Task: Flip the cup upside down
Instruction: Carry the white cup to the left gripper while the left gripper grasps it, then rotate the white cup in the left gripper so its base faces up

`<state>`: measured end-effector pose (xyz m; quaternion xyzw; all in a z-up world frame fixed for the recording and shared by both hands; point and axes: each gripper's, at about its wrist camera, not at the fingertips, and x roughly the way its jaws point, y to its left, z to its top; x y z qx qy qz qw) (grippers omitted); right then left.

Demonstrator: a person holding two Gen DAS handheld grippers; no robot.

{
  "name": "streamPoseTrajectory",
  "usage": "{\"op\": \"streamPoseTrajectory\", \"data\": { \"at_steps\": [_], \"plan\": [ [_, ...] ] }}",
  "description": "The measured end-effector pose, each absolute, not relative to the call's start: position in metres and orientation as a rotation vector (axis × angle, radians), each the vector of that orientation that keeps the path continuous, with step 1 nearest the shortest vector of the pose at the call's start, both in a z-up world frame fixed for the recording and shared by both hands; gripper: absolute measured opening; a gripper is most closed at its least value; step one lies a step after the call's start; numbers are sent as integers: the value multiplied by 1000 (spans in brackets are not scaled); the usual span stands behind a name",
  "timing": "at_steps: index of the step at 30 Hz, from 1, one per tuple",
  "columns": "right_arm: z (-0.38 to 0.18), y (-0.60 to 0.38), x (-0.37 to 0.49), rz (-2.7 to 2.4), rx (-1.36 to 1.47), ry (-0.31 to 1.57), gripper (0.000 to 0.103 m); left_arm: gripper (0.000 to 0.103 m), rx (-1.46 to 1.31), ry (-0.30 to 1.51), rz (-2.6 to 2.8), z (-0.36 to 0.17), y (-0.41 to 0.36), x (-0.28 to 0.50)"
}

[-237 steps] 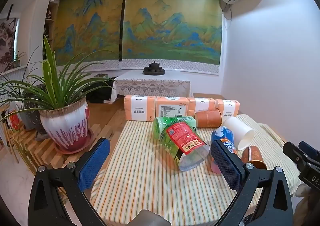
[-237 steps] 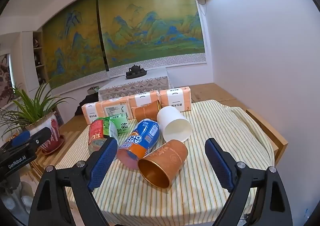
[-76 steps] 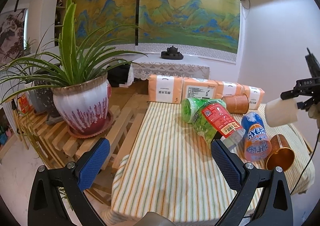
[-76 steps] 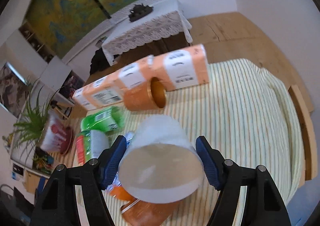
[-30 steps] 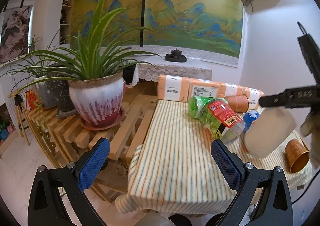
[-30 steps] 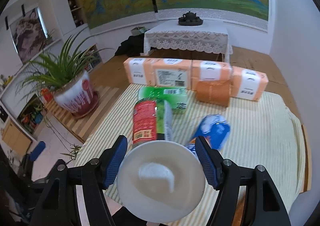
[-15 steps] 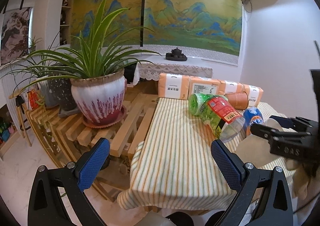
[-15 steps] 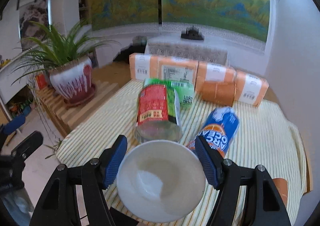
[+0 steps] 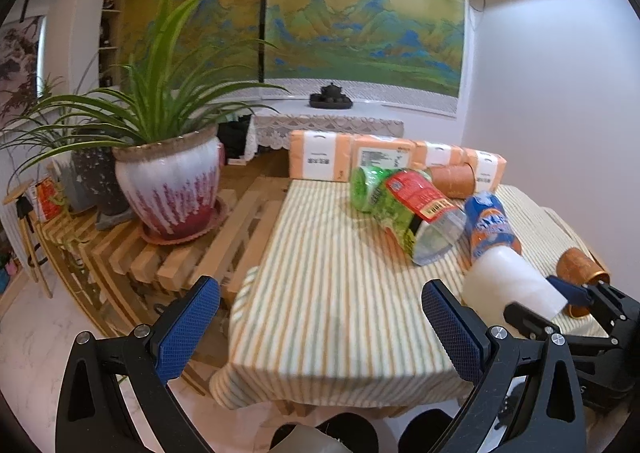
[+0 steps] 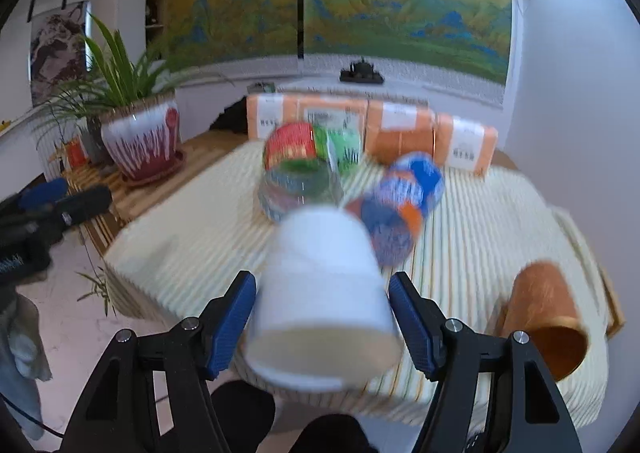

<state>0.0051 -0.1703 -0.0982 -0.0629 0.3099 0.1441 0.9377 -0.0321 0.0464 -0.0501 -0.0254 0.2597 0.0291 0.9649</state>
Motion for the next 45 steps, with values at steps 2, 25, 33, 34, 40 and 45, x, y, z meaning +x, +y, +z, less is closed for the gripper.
{"op": "streamPoseTrajectory", "data": {
  "at_steps": [2,25,33,34,40,45],
  "plan": [
    [-100,-169,6,281,-121,607,65,102,-51,531,54,-50,44,-30],
    [-77,-190,-15,315,-43,571,78,102,-211,772,-114,-47,34,30],
    [-80,-224,-22,270,13,605,79,102,-204,904,-177,-51,-9,54],
    [-81,-227,-23,264,12,605,79,102,-192,916,-181,-51,-15,57],
    [-79,-241,-26,246,26,599,79,102,-176,999,-222,-54,-35,75],
    [-78,-248,-27,231,23,593,79,101,-168,1049,-242,-54,-43,87]
  ]
}}
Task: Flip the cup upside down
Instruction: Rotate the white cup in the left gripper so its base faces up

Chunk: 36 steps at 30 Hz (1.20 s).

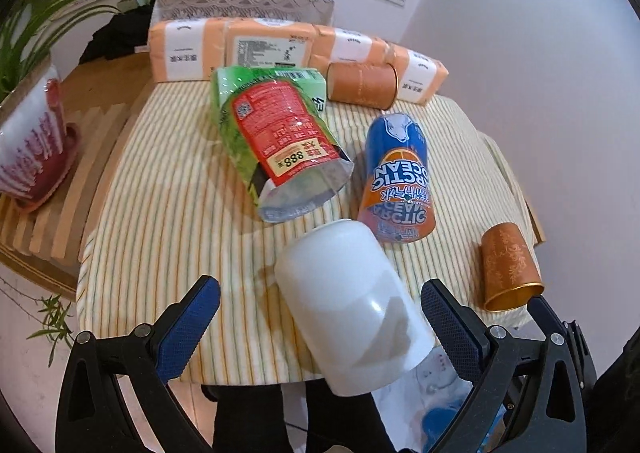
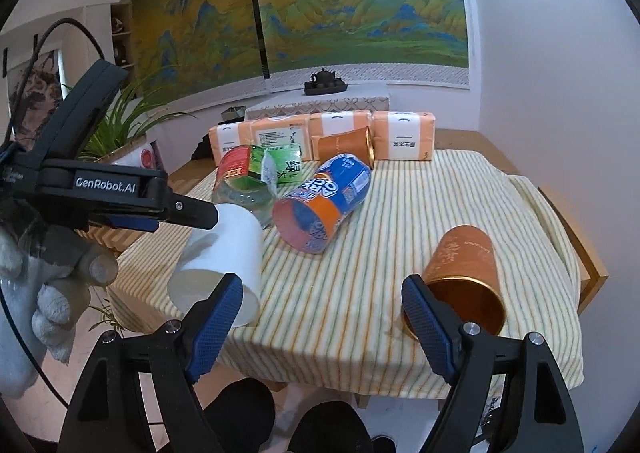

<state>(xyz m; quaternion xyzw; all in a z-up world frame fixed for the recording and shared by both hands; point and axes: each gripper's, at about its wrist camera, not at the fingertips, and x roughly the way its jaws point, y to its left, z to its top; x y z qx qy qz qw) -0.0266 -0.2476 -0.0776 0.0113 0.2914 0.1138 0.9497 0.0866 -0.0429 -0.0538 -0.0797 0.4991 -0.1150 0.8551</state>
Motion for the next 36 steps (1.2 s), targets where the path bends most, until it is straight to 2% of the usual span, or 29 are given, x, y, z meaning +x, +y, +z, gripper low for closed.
{"op": "streamPoseTrajectory", "data": {
  "at_steps": [16,19,36],
  "plan": [
    [-75,-252,-26,197,16,586,79,100,-191,1148,-241,-69,-46,114],
    [-75,-253,-27,193,16,586,79,90,-197,1171,-247,-73,-48,119],
    [-72,-258,-31,171,23,582,79,90,-292,1238,-293,-92,-55,135]
  ]
}}
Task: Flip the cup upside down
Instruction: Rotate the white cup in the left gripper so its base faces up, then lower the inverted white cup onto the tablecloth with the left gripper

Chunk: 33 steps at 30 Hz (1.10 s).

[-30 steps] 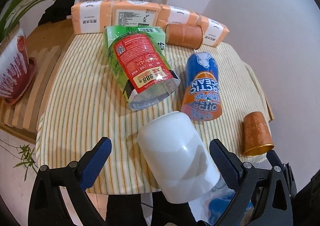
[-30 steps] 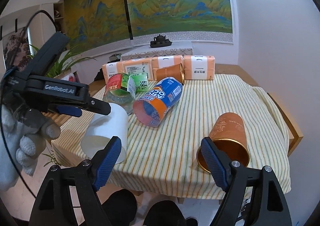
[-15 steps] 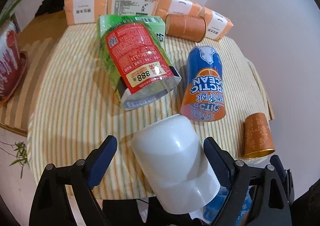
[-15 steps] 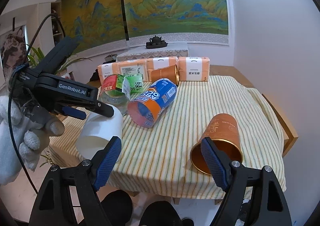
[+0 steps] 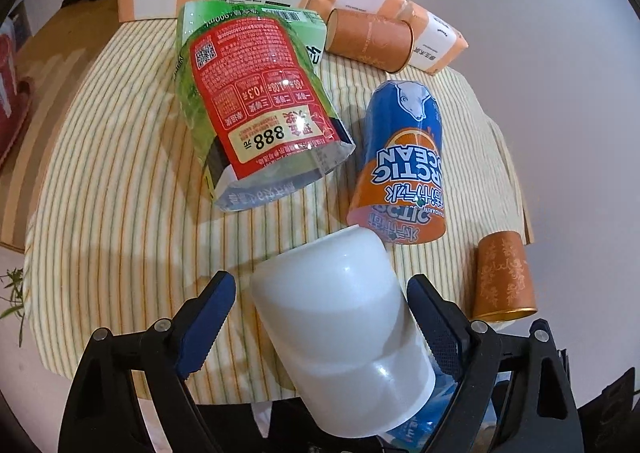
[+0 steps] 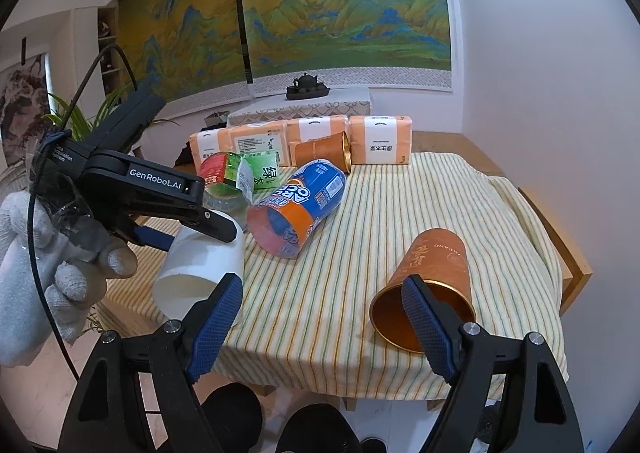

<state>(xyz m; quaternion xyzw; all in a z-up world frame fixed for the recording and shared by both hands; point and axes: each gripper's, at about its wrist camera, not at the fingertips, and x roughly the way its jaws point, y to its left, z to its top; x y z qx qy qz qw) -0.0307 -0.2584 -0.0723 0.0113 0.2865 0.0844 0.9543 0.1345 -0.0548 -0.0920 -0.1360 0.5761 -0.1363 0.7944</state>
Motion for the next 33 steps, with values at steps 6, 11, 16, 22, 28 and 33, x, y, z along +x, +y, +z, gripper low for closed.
{"op": "streamPoseTrajectory", "data": {
  "at_steps": [6,11,16,22,28,33],
  "plan": [
    [-69,-260,-31,167,29,572,79,84,-331,1255,-324,-99,-58,138],
    [-68,-265,-34,150,45,565,79,84,-326,1245,-323,-98,-62,138],
    [-68,-268,-32,142,56,565,79,84,-331,1235,-329,-96,-59,134],
    [-69,-268,-30,143,54,568,79,83,-296,1163,-340,-78,-51,119],
    [-69,-263,-31,140,46,560,79,83,-244,1062,-347,-60,-52,98],
    [-69,-258,-31,141,41,556,79,82,-206,988,-342,-47,-51,85]
  ]
}}
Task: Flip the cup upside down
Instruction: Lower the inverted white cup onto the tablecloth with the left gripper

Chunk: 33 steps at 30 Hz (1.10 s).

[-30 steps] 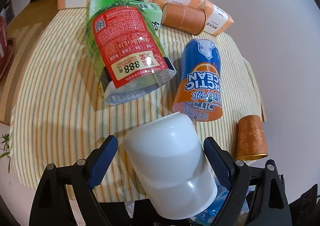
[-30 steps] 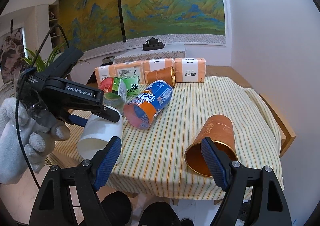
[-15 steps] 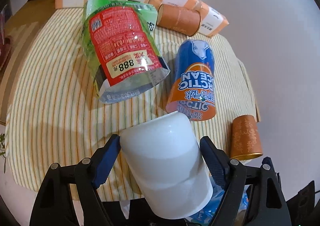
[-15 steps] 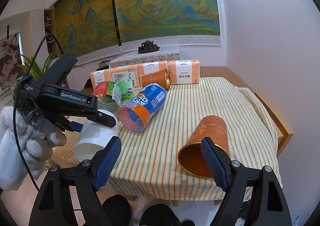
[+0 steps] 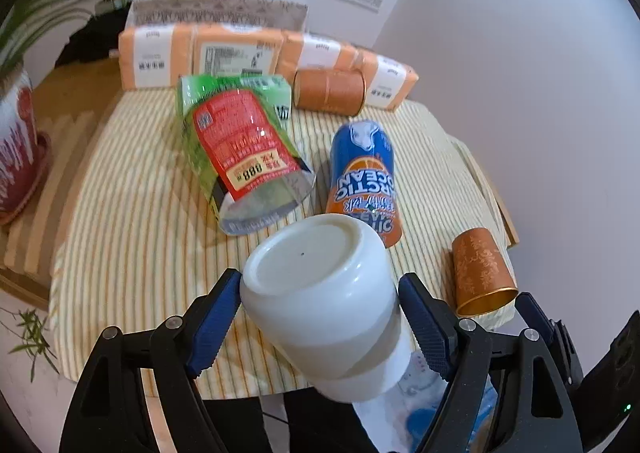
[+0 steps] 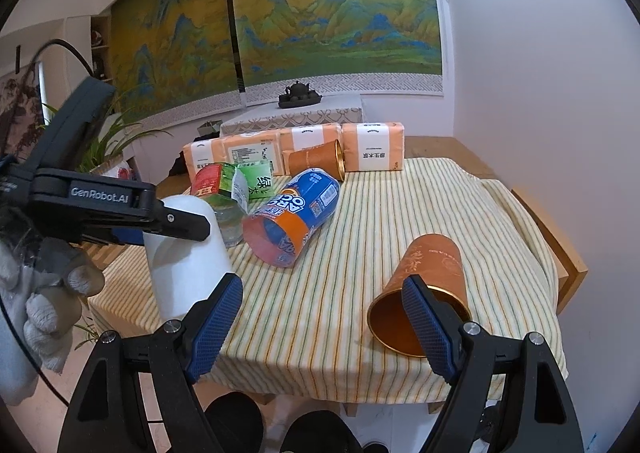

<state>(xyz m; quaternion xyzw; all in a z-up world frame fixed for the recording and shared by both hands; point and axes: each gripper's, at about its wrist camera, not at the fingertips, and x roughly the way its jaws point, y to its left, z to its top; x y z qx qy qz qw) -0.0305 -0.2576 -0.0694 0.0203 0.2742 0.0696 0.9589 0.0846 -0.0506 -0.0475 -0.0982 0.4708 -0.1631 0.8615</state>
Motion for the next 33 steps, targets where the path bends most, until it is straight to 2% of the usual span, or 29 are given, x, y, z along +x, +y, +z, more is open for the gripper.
{"op": "streamPoseTrajectory", "data": {
  "at_steps": [13,33],
  "plan": [
    [-69,-253,-31,96,41,537,79,82,-108,804,-258,-43,-43,63],
    [-66,-247,-37,73,21,523,79,82,69,679,-255,-57,-72,54]
  ]
}}
